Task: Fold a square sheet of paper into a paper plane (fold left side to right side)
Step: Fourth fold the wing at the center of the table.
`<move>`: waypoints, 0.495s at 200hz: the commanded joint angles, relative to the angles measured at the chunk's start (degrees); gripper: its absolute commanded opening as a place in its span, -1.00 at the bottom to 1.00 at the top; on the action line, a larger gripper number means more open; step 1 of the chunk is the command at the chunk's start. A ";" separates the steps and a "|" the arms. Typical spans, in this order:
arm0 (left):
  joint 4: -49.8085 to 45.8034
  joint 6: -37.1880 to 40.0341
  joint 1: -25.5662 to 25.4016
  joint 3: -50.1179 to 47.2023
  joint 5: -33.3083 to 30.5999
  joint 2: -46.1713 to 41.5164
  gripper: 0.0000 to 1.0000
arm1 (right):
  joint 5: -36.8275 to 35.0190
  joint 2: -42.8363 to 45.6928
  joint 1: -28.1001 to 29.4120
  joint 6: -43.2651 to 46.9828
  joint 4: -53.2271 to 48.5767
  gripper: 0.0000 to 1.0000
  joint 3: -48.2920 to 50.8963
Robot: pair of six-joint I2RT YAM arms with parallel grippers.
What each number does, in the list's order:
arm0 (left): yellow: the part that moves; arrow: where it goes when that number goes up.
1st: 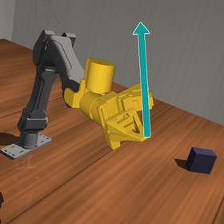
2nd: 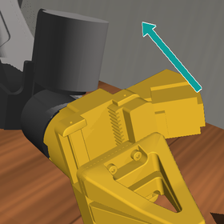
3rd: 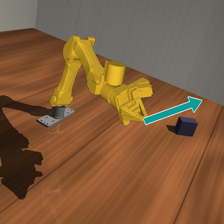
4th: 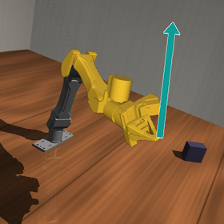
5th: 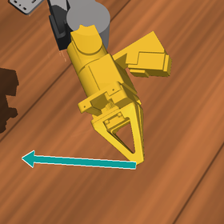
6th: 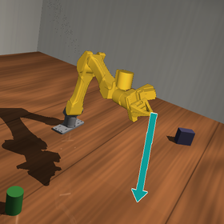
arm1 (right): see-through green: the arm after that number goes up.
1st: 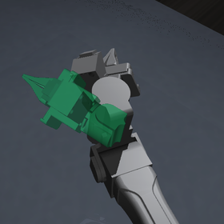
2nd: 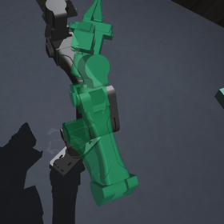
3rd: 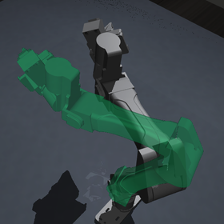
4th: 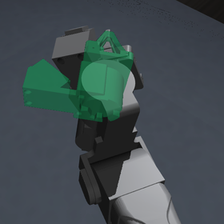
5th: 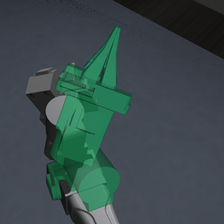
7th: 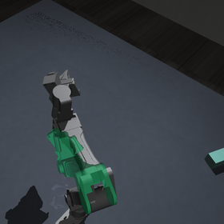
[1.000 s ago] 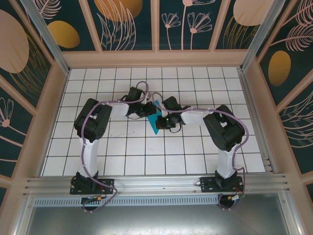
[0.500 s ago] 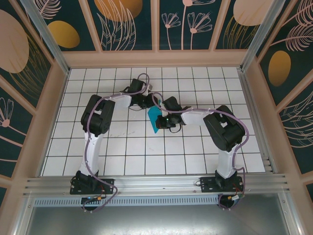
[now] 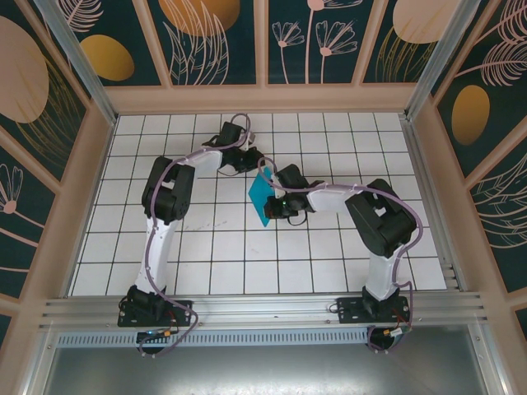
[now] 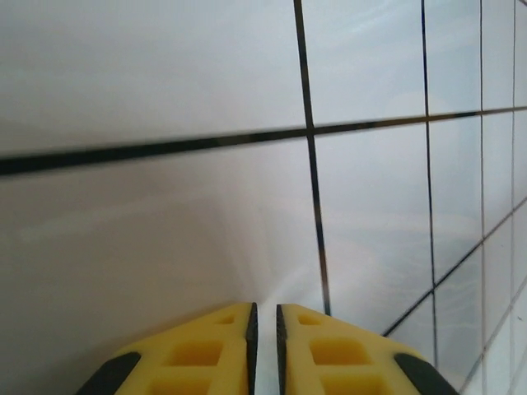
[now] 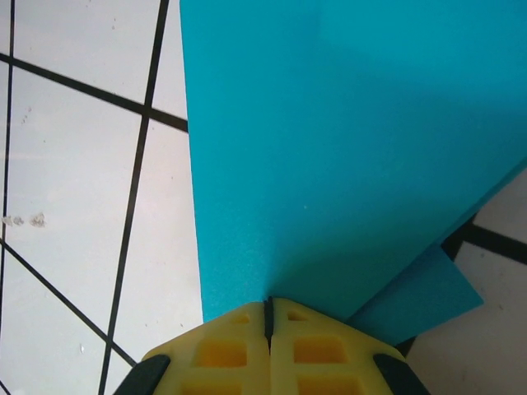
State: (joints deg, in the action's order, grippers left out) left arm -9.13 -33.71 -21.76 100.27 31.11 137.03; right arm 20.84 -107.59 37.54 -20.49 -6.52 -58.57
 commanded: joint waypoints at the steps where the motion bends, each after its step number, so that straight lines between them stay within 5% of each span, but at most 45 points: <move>1: 2.11 4.00 3.39 0.36 -6.80 -3.74 -0.52 | -3.76 -0.28 -0.57 3.27 -13.71 -1.00 4.05; 53: 5.12 5.88 4.44 -12.09 -9.45 -19.34 -0.36 | -1.06 5.70 -3.30 7.06 -10.24 -1.00 4.20; 99: 17.35 -0.47 4.03 -30.03 -1.05 -30.04 -0.40 | 2.10 12.13 -5.75 8.25 -7.49 -0.94 4.51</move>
State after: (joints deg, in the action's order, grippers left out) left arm 0.80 -30.98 -16.95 77.73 25.12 109.60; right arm 21.04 -101.12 33.19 -14.09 -13.54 -55.00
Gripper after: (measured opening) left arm 0.306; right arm 0.063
